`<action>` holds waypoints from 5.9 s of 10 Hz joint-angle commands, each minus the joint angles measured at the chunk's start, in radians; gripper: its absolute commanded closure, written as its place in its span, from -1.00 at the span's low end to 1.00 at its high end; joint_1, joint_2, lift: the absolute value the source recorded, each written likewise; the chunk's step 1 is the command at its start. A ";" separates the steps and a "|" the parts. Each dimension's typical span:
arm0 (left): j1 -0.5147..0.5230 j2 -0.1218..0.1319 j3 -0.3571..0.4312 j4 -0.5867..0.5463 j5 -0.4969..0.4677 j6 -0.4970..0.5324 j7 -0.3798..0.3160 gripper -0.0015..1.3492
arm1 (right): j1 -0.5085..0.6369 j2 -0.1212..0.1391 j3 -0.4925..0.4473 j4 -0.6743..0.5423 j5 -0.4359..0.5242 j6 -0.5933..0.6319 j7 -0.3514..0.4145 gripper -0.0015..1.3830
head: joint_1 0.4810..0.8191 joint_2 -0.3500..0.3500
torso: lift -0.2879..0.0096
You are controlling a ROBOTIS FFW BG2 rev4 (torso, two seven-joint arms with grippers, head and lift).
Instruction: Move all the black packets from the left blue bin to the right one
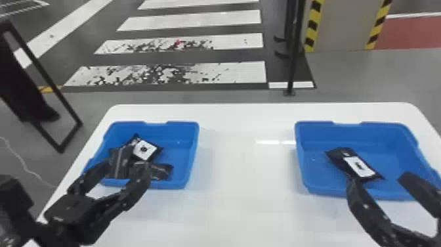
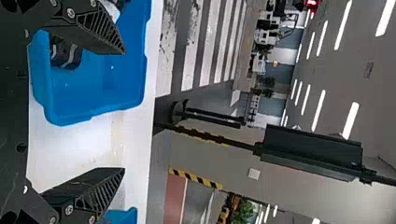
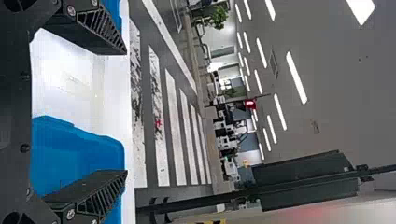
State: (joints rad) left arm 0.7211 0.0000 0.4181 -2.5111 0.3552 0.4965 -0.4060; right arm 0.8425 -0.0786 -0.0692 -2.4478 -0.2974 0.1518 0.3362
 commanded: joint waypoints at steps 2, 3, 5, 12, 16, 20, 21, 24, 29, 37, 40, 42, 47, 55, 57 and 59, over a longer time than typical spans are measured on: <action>-0.135 0.002 0.054 0.080 -0.074 0.139 0.024 -0.76 | 0.024 0.000 0.003 -0.013 -0.010 0.030 0.007 -0.82 | 0.27 0.61 | -0.01; -0.213 0.020 0.058 0.129 -0.112 0.230 0.042 -0.75 | 0.021 0.000 0.005 -0.013 -0.010 0.042 0.010 -0.82 | 0.27 0.72 | -0.01; -0.351 0.055 0.058 0.254 -0.154 0.350 0.046 -0.75 | 0.019 0.000 0.007 -0.005 -0.012 0.062 0.023 -0.82 | 0.27 0.86 | -0.01; -0.694 0.161 -0.047 0.568 -0.164 0.635 0.062 -0.70 | 0.016 0.000 0.009 0.014 -0.030 0.094 0.038 -0.80 | 0.27 0.85 | -0.01; -0.716 0.157 -0.049 0.573 -0.214 0.691 0.079 -0.67 | 0.012 0.000 0.009 0.034 -0.056 0.111 0.046 -0.80 | 0.27 0.83 | -0.01; -0.802 0.166 -0.069 0.713 -0.228 0.736 0.081 -0.17 | 0.007 0.000 0.009 0.046 -0.076 0.123 0.052 -0.80 | 0.27 0.85 | -0.01; -0.812 0.166 -0.071 0.733 -0.228 0.740 0.081 0.28 | 0.004 0.000 0.009 0.049 -0.076 0.125 0.053 -0.80 | 0.27 0.85 | -0.01; -0.795 0.169 -0.079 0.735 -0.236 0.753 0.078 0.80 | 0.004 0.000 0.009 0.056 -0.093 0.130 0.053 -0.80 | 0.27 0.84 | -0.01; -0.687 0.166 -0.079 0.566 -0.088 0.625 0.026 0.80 | -0.008 -0.004 0.007 0.056 -0.103 0.130 0.058 -0.80 | 0.27 0.76 | -0.01; -0.412 0.121 -0.217 0.220 0.215 0.527 -0.027 0.80 | -0.190 -0.004 0.057 0.154 -0.253 0.251 0.153 -0.80 | 0.27 0.28 | -0.01; -0.412 0.121 -0.281 0.218 0.257 0.539 -0.034 0.80 | -0.251 -0.004 0.073 0.196 -0.281 0.285 0.162 -0.80 | 0.27 0.15 | -0.01; -0.417 0.124 -0.314 0.218 0.281 0.544 -0.037 0.80 | -0.276 -0.007 0.083 0.211 -0.295 0.310 0.162 -0.80 | 0.27 0.09 | -0.01; -0.427 0.126 -0.372 0.218 0.297 0.571 -0.042 0.80 | -0.327 -0.021 0.141 0.247 -0.331 0.339 0.161 -0.41 | 0.27 0.03 | -0.01; -0.360 0.097 -0.320 0.218 0.343 0.362 -0.034 -0.63 | -0.337 -0.023 0.121 0.257 -0.333 0.366 0.155 0.85 | 0.27 0.07 | -0.01; -0.304 0.092 -0.289 0.195 0.359 0.242 -0.036 -0.81 | -0.388 -0.033 0.081 0.306 -0.309 0.356 0.145 0.85 | 0.27 0.12 | -0.01; -0.216 0.089 -0.277 0.151 0.359 0.183 -0.037 -0.81 | -0.482 -0.059 0.069 0.397 -0.307 0.319 0.127 0.85 | 0.27 0.11 | -0.01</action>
State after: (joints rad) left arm 0.4780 0.0904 0.1385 -2.3485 0.7133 0.6898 -0.4431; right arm 0.3875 -0.1303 0.0040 -2.0761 -0.6043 0.4825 0.4638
